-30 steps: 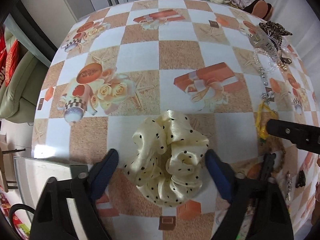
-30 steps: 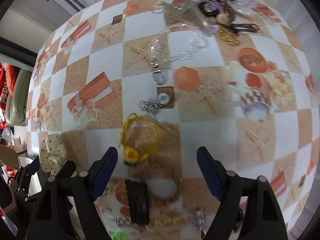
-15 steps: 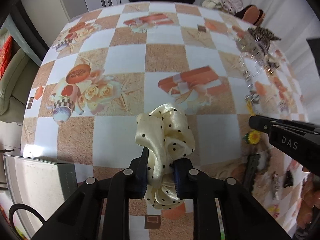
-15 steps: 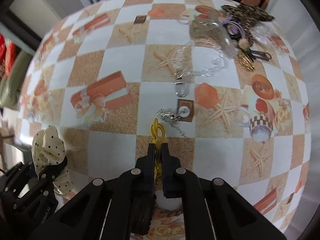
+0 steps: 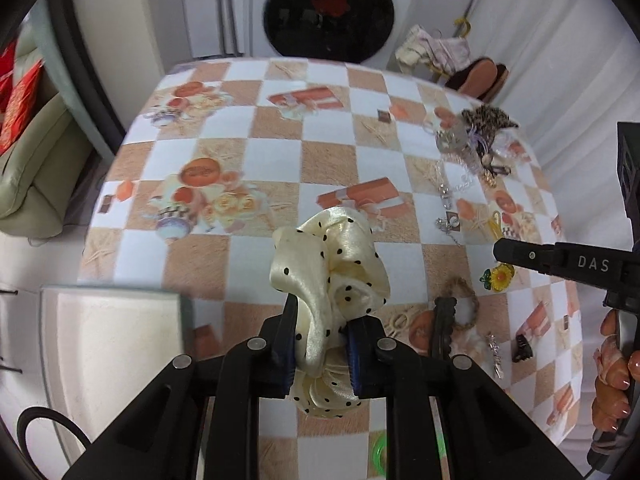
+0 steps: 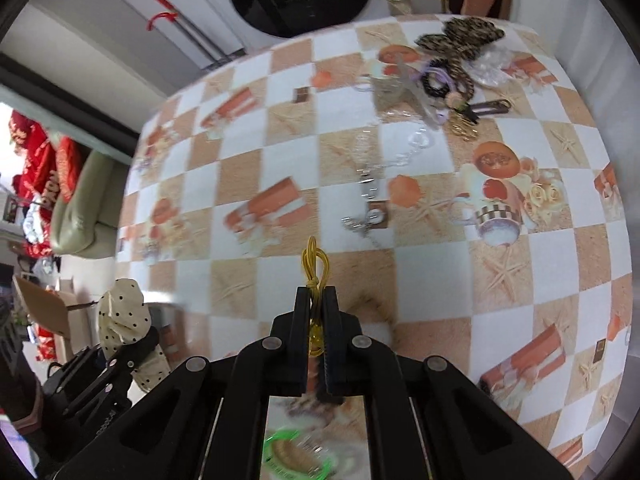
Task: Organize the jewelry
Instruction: 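Carry scrunchie with left tool and bracelet with right tool into the white tray, release, then grasp the gold scissors-shaped clip with left tool while right grasps black claw clip, then carry both clips into the white tray and open both tools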
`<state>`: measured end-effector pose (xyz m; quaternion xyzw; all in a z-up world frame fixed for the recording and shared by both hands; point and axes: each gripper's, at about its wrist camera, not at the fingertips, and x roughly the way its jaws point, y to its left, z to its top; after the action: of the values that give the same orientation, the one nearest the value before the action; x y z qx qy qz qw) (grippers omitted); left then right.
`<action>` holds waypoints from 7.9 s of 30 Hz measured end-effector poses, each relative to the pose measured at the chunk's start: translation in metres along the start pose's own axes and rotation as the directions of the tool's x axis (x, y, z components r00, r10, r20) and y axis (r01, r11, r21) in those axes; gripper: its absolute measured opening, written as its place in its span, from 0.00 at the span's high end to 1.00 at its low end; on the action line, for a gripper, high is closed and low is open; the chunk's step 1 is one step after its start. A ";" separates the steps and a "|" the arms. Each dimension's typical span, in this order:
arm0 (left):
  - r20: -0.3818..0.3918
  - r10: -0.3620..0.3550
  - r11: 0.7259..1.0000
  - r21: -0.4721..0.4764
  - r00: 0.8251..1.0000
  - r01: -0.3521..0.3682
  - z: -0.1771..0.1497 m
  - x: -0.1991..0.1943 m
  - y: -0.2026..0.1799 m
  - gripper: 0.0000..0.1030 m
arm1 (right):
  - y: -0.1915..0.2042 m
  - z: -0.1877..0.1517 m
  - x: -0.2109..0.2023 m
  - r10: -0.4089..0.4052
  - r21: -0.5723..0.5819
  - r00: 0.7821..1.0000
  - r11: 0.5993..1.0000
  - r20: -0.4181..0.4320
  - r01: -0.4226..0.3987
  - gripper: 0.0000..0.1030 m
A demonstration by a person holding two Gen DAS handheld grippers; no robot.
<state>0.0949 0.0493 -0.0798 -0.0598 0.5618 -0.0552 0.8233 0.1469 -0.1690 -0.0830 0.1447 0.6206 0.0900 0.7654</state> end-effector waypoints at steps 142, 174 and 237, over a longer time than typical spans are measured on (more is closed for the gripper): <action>-0.176 0.063 0.922 0.387 0.982 0.011 -0.002 0.121 -0.118 0.63 | -0.106 -0.092 0.048 -0.321 -0.214 0.941 0.932 -0.109 0.293 0.57; -0.113 0.017 0.989 0.150 0.993 0.000 -0.055 0.003 -0.049 0.77 | -0.078 -0.114 -0.033 -0.144 -0.030 0.988 0.989 -0.063 0.143 0.75; -0.133 0.250 0.897 -0.341 0.959 -0.281 -0.144 -0.005 0.232 0.77 | 0.293 -0.114 0.159 -0.050 -0.507 0.947 0.853 -0.317 -0.125 0.75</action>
<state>-0.0356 0.2742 -0.1646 -0.1280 0.6000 0.1579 0.7737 0.0820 0.1694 -0.1537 -0.0718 0.6854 0.2917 0.6633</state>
